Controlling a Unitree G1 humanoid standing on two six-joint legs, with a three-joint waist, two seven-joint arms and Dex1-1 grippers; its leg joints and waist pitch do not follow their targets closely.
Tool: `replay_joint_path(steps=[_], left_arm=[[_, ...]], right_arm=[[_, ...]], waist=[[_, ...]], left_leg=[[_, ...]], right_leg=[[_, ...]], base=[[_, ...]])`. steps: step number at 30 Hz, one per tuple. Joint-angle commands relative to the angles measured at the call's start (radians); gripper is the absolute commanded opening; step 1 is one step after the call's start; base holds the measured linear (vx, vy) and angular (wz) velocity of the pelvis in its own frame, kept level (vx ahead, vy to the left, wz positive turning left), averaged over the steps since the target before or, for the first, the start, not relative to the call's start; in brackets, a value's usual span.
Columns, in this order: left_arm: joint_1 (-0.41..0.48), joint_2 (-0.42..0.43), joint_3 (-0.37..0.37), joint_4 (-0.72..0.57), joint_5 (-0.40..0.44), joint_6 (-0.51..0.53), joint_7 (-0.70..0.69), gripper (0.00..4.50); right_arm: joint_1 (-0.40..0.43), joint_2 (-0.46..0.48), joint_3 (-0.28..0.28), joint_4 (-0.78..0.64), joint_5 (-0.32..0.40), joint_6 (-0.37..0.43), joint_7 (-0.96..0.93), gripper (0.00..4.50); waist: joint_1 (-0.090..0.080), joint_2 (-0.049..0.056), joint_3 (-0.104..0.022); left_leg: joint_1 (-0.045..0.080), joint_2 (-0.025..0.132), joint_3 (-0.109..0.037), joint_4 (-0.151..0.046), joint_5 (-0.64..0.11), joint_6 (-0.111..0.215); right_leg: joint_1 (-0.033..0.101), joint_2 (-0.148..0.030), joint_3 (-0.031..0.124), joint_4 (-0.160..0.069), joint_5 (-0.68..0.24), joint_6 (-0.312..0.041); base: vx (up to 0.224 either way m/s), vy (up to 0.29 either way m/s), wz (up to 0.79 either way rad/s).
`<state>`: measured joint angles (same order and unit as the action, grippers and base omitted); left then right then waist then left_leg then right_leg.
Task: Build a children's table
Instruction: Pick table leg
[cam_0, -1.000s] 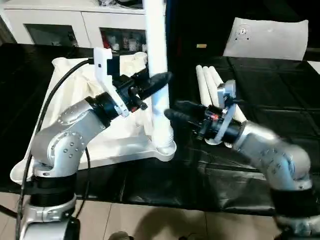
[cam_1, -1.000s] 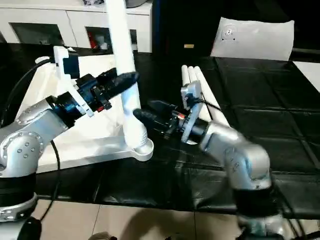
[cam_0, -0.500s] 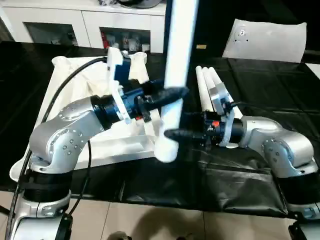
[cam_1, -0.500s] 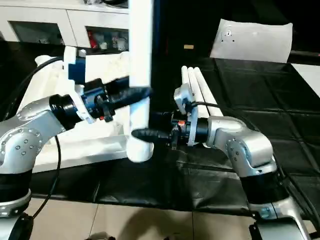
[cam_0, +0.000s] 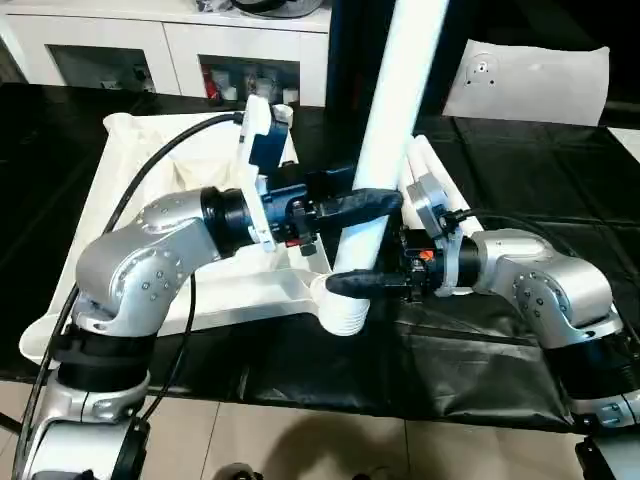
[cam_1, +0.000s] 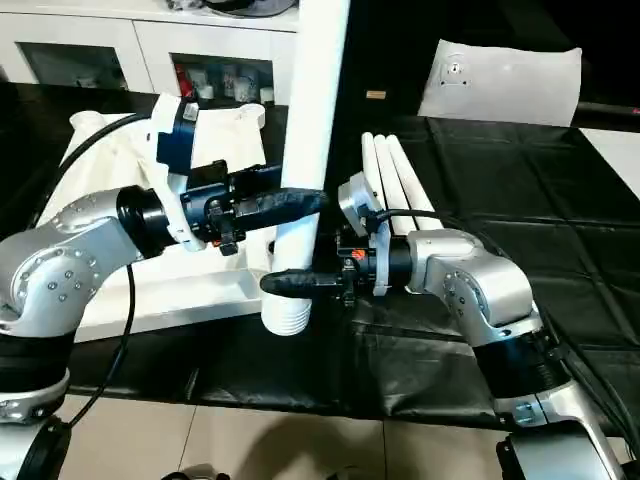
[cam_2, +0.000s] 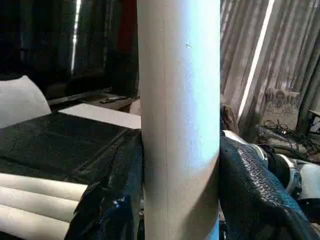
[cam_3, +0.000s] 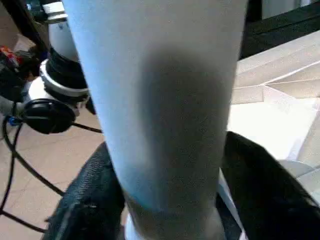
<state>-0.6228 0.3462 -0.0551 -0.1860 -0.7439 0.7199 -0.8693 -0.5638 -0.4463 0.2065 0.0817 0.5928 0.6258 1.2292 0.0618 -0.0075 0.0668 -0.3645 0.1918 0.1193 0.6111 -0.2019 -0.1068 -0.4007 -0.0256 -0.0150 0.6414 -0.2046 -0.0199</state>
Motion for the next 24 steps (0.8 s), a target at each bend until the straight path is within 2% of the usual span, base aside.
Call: replay_joint_path(steps=[1,7,18,20,24], left_arm=[[-0.017,0.005,-0.008,0.000,0.009,-0.015,-0.014,1.83],[-0.025,0.004,-0.021,0.009,0.020,-0.026,-0.026,1.83],[-0.036,-0.009,-0.042,0.022,0.041,-0.038,-0.042,1.83],[-0.036,-0.007,-0.043,0.023,0.042,-0.038,-0.046,1.83],[-0.037,-0.001,-0.046,0.021,0.040,-0.037,-0.054,1.83]], right_arm=[[-0.024,-0.010,0.015,0.000,-0.007,-0.001,0.015,2.47],[-0.025,-0.010,0.026,0.009,-0.014,0.006,0.041,2.02],[-0.029,0.008,0.031,0.027,-0.033,-0.006,0.041,1.93],[-0.030,0.009,0.033,0.028,-0.032,0.005,0.042,2.49],[-0.033,0.012,0.029,0.030,-0.032,0.011,0.043,2.84]], waist=[[0.004,-0.012,-0.077],[0.005,-0.011,-0.076],[0.005,-0.009,-0.078],[0.005,-0.010,-0.077],[0.005,-0.009,-0.078]], left_leg=[[-0.008,0.008,0.024,-0.055,-0.019,0.025],[-0.008,0.008,0.024,-0.055,-0.019,0.025],[-0.007,0.009,0.024,-0.055,-0.021,0.024],[-0.007,0.009,0.024,-0.055,-0.022,0.023],[-0.006,0.010,0.024,-0.055,-0.024,0.024]], right_leg=[[0.074,-0.070,0.033,-0.073,-0.075,-0.191],[0.073,-0.070,0.033,-0.073,-0.077,-0.191],[0.074,-0.071,0.033,-0.072,-0.061,-0.200],[0.074,-0.071,0.033,-0.072,-0.060,-0.201],[0.073,-0.071,0.033,-0.071,-0.061,-0.204]], base=[[0.000,0.000,0.00],[0.000,0.000,0.00],[0.000,0.000,0.00],[0.000,0.000,0.00],[0.000,0.000,0.00]])
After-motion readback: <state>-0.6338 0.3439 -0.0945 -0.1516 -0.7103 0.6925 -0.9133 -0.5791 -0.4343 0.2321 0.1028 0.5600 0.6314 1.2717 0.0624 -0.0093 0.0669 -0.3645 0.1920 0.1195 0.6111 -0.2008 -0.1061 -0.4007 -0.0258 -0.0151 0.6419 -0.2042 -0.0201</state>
